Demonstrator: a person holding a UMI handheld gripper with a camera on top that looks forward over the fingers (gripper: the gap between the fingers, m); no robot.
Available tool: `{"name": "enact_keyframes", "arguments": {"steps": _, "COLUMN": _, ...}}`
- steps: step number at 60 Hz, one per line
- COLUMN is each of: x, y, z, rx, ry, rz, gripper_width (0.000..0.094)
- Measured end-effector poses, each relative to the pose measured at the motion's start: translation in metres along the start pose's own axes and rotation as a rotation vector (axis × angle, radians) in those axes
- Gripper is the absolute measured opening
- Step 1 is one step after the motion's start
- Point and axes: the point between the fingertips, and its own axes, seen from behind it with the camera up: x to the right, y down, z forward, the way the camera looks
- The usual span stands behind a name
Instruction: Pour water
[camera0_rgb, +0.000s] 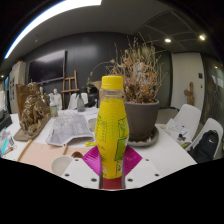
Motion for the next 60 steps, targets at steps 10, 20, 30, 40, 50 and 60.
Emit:
{"name": "enact_keyframes", "arguments": {"steps": 10, "x": 0.008, "y": 0.053, "z": 0.011, "rx": -0.066, "ry": 0.014, "rz": -0.001, "gripper_width": 0.0247}}
{"name": "enact_keyframes", "arguments": {"steps": 20, "x": 0.009, "y": 0.064, "z": 0.010, "rx": -0.058, "ry": 0.021, "rz": -0.010, "gripper_width": 0.0441}}
{"name": "enact_keyframes", "arguments": {"steps": 30, "x": 0.000, "y": 0.068, "z": -0.006, "rx": -0.135, "ry": -0.004, "rz": 0.044, "gripper_width": 0.0844}}
{"name": "enact_keyframes", "arguments": {"steps": 40, "x": -0.001, "y": 0.049, "z": -0.059, "rx": -0.169, "ry": 0.067, "rz": 0.060, "gripper_width": 0.0863}}
{"name": "enact_keyframes", "arguments": {"steps": 50, "x": -0.030, "y": 0.024, "z": -0.148, "rx": -0.191, "ry": 0.061, "rz": 0.075, "gripper_width": 0.0862}}
{"name": "enact_keyframes", "arguments": {"steps": 60, "x": -0.062, "y": 0.010, "z": -0.250, "rx": -0.215, "ry": 0.063, "rz": 0.013, "gripper_width": 0.0860}}
